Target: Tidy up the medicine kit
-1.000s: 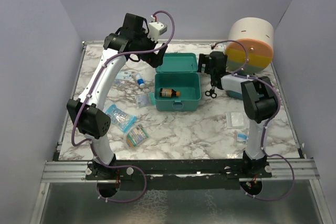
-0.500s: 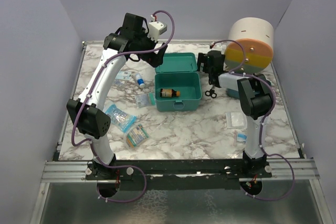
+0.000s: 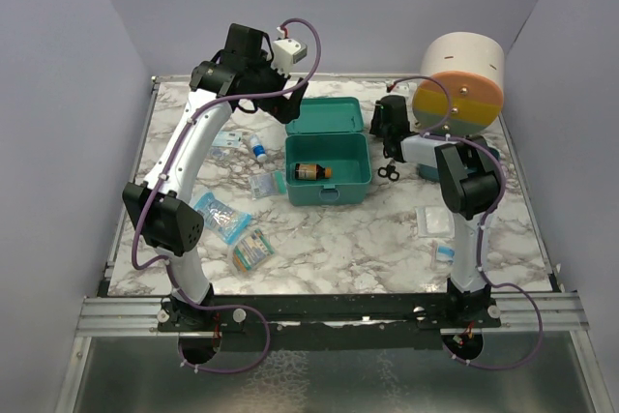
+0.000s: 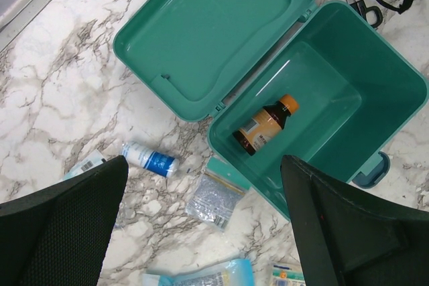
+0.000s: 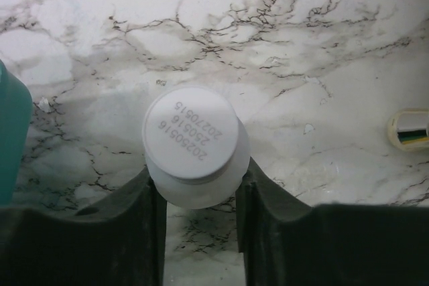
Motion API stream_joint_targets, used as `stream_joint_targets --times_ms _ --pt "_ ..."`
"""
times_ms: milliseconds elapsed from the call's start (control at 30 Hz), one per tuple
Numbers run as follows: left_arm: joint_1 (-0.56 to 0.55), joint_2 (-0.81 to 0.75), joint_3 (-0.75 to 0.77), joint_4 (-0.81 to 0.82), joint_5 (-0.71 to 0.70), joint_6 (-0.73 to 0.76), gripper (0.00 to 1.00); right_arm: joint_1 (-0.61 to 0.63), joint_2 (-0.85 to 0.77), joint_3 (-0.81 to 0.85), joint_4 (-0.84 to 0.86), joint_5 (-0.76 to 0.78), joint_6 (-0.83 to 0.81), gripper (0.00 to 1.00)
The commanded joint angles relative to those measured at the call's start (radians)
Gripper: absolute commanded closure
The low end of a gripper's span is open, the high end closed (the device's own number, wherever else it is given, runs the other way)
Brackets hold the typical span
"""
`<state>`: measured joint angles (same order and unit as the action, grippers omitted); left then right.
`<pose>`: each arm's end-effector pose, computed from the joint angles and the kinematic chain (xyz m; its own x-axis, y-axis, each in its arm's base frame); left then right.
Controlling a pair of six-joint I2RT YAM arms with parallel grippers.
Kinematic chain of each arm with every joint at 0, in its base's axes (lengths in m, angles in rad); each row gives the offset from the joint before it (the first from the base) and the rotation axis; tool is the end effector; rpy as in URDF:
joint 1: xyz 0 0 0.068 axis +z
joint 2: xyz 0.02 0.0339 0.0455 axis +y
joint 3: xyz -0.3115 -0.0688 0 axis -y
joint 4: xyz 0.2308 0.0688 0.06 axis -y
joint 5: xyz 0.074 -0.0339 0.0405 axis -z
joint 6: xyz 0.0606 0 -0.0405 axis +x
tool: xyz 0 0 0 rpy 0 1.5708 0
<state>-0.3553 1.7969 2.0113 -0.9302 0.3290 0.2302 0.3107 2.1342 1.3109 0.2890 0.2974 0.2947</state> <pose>0.3698 -0.1581 0.4386 -0.4717 0.4054 -0.7830 0.6835 0.7292 -0.0343 0.4823 0.1362 0.1812 -0.4791 0.1378 -0.8669 0.0909 0.9901 0.1072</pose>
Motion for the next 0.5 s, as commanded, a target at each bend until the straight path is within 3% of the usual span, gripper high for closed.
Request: stream_joint_targets --times_ms 0,100,467 --pt "0.003 -0.042 -0.003 0.015 0.037 -0.007 0.01 0.004 0.018 -0.004 0.037 0.011 0.003 0.84" --pt "0.003 -0.049 -0.012 0.016 0.033 -0.004 0.01 0.005 -0.010 -0.005 0.030 0.000 -0.014 0.99" --pt "0.011 -0.068 -0.037 0.034 0.012 -0.022 0.01 0.005 -0.301 -0.065 -0.089 -0.031 -0.113 0.99"
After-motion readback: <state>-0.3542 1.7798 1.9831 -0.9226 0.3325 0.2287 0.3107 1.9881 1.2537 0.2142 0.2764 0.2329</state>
